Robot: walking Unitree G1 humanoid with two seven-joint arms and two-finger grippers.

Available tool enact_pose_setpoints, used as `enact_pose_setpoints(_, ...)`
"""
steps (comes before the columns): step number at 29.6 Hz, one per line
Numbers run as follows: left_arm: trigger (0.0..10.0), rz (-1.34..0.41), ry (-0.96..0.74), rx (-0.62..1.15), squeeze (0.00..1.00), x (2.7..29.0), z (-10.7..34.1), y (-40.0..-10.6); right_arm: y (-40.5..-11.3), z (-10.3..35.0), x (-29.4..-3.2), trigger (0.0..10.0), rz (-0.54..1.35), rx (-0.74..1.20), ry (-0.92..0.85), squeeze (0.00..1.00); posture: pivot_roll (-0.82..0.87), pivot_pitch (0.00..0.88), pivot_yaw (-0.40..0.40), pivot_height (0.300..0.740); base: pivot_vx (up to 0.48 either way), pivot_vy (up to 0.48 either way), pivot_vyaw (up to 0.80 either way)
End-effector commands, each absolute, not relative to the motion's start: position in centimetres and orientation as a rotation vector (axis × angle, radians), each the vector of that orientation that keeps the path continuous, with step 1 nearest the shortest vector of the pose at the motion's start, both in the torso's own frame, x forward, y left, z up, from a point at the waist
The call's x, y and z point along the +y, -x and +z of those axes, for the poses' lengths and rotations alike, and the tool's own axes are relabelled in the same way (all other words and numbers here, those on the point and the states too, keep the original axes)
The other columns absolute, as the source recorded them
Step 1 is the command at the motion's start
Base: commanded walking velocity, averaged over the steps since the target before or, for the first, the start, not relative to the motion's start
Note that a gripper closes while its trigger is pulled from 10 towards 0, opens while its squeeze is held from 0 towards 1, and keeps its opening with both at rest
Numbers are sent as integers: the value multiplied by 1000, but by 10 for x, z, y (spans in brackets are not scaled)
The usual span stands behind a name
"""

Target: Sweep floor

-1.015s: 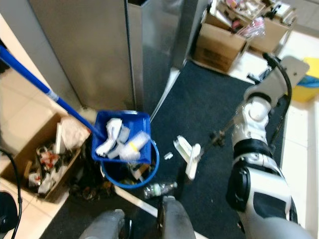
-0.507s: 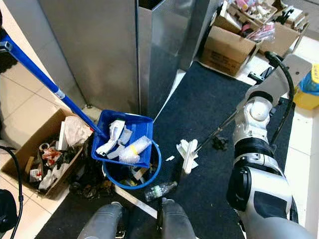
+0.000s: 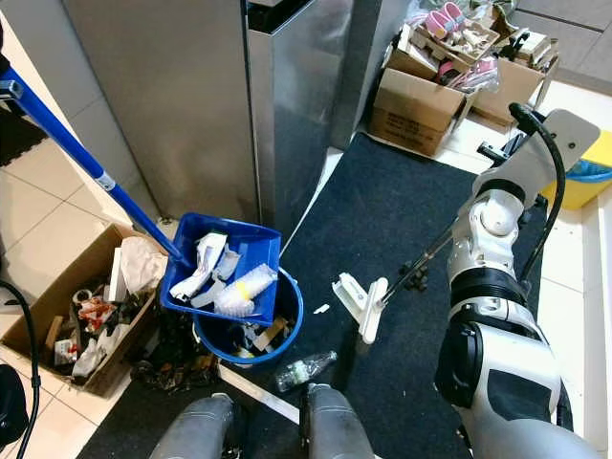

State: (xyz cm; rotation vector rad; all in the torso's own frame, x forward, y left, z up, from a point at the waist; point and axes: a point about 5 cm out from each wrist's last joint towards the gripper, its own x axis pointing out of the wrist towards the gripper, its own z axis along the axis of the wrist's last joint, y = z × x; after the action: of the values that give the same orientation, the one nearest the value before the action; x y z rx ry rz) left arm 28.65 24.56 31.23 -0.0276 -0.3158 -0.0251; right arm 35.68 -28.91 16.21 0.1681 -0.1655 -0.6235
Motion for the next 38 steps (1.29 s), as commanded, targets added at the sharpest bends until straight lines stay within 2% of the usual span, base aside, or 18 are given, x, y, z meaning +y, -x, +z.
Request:
enact_pose_setpoints(1, 10000, -26, -15, -385, 0, 245, 326, -280, -356, 167, -291, 10000, -631, -197, -171, 0, 95, 58, -7, 740, 0, -405, 0)
enact_pose_setpoints(9, 10000, -14, -20, -378, 0, 246, 325, -281, -357, 167, -290, 10000, -626, -197, -169, 0, 96, 59, -9, 740, 0, -440, 0)
enact_pose_setpoints(30, 10000, 12, -40, -399, 0, 255, 331, -277, -358, 167, -289, 10000, -617, -192, -171, 0, 100, 55, -11, 740, 0, 0, 0)
enact_pose_setpoints(38, 10000, 32, -197, -389, 0, 271, 337, -278, -359, 167, -287, 10000, -608, -195, -172, 0, 99, 53, -12, 740, 0, 0, 0)
